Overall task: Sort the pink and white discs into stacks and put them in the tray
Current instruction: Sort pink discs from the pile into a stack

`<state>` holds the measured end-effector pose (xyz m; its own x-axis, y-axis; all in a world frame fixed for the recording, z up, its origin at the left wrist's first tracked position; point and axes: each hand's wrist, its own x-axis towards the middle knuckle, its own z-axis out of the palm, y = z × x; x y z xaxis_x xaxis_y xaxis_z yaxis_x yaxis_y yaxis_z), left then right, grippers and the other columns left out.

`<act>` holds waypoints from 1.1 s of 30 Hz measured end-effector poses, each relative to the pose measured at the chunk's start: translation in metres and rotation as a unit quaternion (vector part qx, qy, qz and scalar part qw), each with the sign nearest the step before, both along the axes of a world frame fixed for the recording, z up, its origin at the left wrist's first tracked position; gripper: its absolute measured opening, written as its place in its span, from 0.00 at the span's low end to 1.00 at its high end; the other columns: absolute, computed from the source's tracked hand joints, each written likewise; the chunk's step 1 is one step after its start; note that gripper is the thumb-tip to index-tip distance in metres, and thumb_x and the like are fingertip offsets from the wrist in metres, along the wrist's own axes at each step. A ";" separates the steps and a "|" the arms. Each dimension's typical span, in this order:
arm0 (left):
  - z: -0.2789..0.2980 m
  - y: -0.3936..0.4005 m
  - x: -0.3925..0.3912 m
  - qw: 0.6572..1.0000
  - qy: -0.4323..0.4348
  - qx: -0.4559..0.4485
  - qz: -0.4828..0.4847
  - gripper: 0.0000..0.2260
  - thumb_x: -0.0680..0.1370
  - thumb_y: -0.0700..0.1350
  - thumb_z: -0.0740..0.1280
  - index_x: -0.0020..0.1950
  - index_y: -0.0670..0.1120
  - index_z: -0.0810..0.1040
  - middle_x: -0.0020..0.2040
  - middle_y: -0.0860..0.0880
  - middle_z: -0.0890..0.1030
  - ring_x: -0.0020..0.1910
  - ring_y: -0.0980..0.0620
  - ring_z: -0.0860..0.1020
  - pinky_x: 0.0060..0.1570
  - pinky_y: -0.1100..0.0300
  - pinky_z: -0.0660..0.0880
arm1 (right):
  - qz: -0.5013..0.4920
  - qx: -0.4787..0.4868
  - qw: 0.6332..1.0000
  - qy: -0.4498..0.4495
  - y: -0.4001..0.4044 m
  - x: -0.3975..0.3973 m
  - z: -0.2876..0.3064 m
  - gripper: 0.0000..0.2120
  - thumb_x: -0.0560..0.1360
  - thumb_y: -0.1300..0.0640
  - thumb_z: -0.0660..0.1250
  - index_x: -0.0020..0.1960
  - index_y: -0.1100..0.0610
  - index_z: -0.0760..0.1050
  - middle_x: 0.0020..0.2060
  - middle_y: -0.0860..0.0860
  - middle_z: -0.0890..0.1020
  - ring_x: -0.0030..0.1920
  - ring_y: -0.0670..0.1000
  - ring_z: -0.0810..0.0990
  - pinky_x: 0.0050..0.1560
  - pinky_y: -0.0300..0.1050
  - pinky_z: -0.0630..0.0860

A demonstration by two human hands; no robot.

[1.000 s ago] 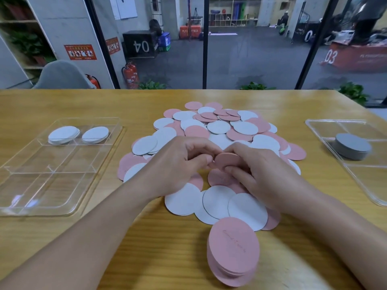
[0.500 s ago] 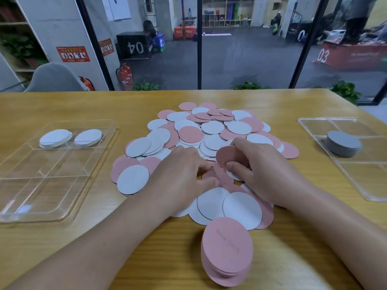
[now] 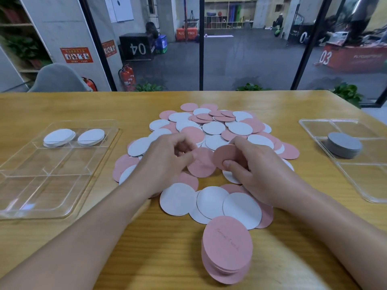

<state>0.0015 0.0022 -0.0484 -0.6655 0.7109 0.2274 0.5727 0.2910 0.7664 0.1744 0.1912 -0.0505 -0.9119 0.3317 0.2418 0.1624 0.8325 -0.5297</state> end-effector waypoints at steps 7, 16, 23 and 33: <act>0.008 -0.003 0.002 0.990 -0.020 0.035 -0.136 0.07 0.84 0.38 0.73 0.52 0.50 0.88 0.46 0.52 0.88 0.47 0.51 0.84 0.50 0.59 0.80 | 0.033 -0.038 0.998 0.025 -0.006 0.002 -0.001 0.11 0.84 0.51 0.68 0.61 0.45 0.67 0.43 0.42 0.82 0.48 0.42 0.77 0.43 0.34 0.72; 0.024 -0.028 -0.017 0.964 0.120 -0.215 -0.104 0.11 0.87 0.52 0.69 0.64 0.67 0.85 0.58 0.66 0.80 0.54 0.68 0.77 0.55 0.61 0.74 | 0.069 0.050 0.996 -0.015 -0.004 -0.003 -0.010 0.13 0.84 0.51 0.67 0.45 0.50 0.66 0.36 0.43 0.75 0.42 0.47 0.74 0.39 0.47 0.68; 0.021 -0.034 -0.011 0.942 0.123 -0.277 -0.143 0.12 0.85 0.50 0.71 0.67 0.62 0.85 0.69 0.70 0.74 0.61 0.66 0.76 0.62 0.61 0.76 | 0.072 0.051 0.996 -0.014 -0.003 -0.004 -0.012 0.13 0.84 0.51 0.68 0.45 0.50 0.65 0.37 0.43 0.76 0.42 0.48 0.74 0.40 0.48 0.69; 0.017 -0.029 -0.012 0.976 0.051 -0.181 -0.107 0.11 0.80 0.46 0.76 0.56 0.61 0.80 0.44 0.64 0.79 0.39 0.57 0.74 0.39 0.65 0.72 | 0.070 0.047 0.996 -0.019 -0.005 -0.004 -0.010 0.14 0.83 0.52 0.67 0.44 0.50 0.65 0.36 0.44 0.75 0.42 0.48 0.73 0.41 0.45 0.68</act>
